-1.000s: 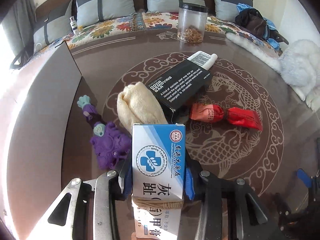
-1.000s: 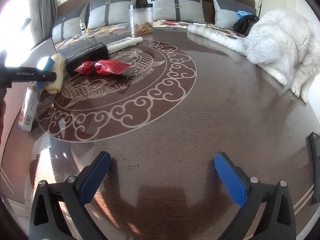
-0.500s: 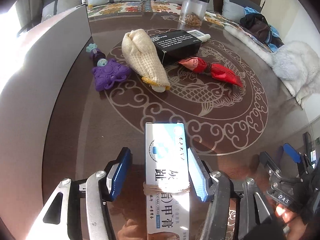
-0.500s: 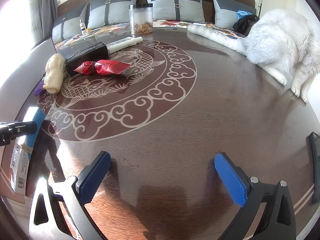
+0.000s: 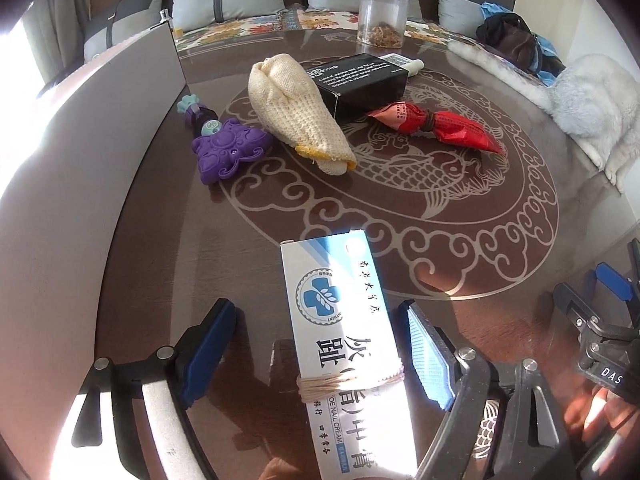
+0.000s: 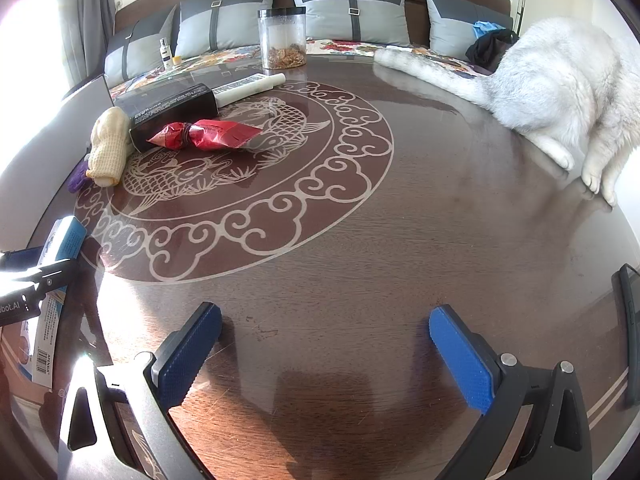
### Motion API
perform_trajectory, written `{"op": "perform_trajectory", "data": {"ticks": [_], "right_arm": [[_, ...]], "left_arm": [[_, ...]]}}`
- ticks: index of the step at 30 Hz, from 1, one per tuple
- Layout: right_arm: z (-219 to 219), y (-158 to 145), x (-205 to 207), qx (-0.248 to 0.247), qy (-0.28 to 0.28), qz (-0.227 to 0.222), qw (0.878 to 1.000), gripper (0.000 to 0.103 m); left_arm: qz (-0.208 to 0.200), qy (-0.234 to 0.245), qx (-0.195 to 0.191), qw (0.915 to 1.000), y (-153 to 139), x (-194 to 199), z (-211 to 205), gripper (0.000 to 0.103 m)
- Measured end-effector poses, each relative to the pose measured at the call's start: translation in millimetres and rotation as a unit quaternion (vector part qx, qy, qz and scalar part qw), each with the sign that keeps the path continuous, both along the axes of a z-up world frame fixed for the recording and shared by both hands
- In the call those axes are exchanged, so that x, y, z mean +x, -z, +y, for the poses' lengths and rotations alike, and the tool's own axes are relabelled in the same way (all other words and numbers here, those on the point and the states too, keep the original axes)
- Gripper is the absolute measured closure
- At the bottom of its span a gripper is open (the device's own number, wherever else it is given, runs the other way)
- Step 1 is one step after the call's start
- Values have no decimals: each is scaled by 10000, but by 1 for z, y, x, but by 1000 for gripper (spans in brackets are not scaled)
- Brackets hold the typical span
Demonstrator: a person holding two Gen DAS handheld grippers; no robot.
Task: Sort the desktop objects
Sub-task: 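Lift the nail cream box up from the table with the left tool, then hold the nail cream box raised in the left tool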
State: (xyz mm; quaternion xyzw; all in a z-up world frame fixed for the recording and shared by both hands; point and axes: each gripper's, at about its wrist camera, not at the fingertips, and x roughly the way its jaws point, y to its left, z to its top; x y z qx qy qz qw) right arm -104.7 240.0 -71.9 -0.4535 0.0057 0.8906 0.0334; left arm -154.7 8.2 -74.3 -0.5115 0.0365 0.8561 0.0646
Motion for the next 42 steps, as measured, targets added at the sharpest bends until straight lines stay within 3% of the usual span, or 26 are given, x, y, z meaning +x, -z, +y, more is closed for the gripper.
{"op": "perform_trajectory", "data": {"ticks": [2, 15, 42], "right_arm": [[0, 0, 0, 0, 1, 0, 10000, 0], [0, 0, 0, 0, 2, 1, 10000, 0], [0, -1, 0, 14, 30, -3, 10000, 0]], "left_arm": [[71, 12, -36, 10000, 1, 2, 1, 13], [551, -62, 62, 9984, 5, 14, -1, 0], [568, -68, 63, 9983, 5, 14, -1, 0]]}}
